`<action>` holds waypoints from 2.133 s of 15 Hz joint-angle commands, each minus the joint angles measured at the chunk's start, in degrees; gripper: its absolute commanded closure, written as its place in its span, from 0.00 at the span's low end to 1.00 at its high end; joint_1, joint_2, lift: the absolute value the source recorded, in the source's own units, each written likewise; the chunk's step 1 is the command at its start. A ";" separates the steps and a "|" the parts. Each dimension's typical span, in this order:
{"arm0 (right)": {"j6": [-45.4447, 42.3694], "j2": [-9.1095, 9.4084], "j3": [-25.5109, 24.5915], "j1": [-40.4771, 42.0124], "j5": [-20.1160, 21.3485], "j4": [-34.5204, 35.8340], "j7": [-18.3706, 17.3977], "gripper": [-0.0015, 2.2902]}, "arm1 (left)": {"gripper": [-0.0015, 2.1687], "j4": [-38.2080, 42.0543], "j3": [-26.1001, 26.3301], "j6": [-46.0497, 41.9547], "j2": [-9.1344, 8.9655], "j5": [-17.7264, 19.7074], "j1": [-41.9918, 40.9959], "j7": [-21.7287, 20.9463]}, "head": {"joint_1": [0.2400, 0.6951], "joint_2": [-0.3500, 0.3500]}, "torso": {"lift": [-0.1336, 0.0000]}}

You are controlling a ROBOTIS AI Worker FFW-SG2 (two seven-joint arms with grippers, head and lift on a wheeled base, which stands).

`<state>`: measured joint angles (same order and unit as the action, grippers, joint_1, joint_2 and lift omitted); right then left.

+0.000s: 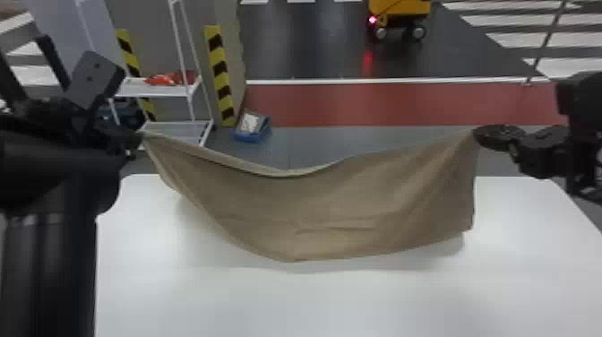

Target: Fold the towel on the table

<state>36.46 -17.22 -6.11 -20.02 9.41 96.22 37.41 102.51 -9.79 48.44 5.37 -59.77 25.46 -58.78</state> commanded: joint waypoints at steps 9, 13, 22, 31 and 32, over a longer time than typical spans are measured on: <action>-1.34 -5.37 -15.77 9.21 -9.41 9.08 6.71 0.74 | 0.81 26.87 -8.66 11.81 0.51 10.38 -17.20 1.47 | 0.40 0.56 | 0.11; -14.53 -5.10 -23.07 25.12 -9.32 11.01 12.68 0.74 | 0.81 34.95 -10.86 -1.02 -5.52 14.68 -38.65 2.97 | 0.88 0.50 | 0.11; -36.68 -3.43 -38.62 42.52 -11.08 8.11 23.93 0.74 | 0.81 35.30 -14.82 -25.45 -5.52 23.56 -63.61 -0.29 | 1.00 0.17 | 0.11; -27.89 -7.30 -32.30 36.37 2.90 3.71 25.60 0.74 | 0.73 30.91 -11.04 -19.12 -5.52 16.62 -48.58 -7.67 | 1.00 0.11 | 0.11; -27.01 -7.92 -31.15 34.79 3.86 2.48 25.60 0.74 | 0.73 29.68 -9.63 -18.24 -5.52 14.42 -46.73 -7.93 | 1.00 0.12 | 0.11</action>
<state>7.62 -24.16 -39.08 17.33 11.78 100.55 63.00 133.80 -21.19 28.62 0.17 -43.10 -24.15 -66.55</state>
